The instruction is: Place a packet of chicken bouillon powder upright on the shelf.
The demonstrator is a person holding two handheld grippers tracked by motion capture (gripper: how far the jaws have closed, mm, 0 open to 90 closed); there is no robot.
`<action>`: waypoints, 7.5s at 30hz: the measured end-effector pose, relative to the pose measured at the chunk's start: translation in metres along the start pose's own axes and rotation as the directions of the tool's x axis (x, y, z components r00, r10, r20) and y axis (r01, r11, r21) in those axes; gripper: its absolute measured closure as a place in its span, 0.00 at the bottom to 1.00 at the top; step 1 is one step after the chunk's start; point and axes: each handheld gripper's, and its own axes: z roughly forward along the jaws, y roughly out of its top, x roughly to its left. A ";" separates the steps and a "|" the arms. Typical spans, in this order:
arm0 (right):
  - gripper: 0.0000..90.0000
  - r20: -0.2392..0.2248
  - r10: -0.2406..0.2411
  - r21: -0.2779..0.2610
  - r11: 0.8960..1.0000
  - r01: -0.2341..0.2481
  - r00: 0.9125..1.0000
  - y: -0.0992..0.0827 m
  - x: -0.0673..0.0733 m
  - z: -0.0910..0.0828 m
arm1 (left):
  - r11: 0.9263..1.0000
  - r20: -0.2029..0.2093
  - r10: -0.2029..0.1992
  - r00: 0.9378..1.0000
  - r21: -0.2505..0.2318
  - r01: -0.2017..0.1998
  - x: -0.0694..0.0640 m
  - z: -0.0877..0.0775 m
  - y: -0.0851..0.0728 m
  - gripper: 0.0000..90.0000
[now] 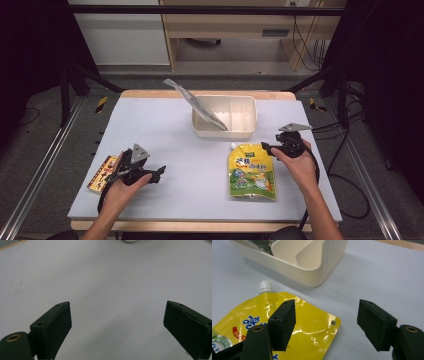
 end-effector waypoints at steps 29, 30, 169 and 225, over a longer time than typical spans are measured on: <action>0.32 -0.093 0.034 0.116 0.993 -0.023 0.995 -0.016 -0.005 0.042 | 1.000 0.006 0.011 1.000 0.009 -0.011 -0.002 0.001 0.000 0.09; 0.32 -0.095 0.033 0.116 0.993 -0.022 0.995 -0.016 -0.003 0.042 | 1.000 0.005 0.013 1.000 0.009 -0.013 -0.003 0.001 0.000 0.09; 1.00 -0.168 -0.423 -0.237 0.894 0.381 0.890 0.093 0.145 -0.041 | 0.955 0.471 0.241 0.849 0.044 -0.295 -0.055 0.018 0.114 0.48; 0.55 -0.168 -0.493 -0.213 0.864 0.457 0.854 0.094 0.139 -0.060 | 0.821 0.356 0.513 0.781 0.062 -0.568 -0.034 -0.039 0.166 0.78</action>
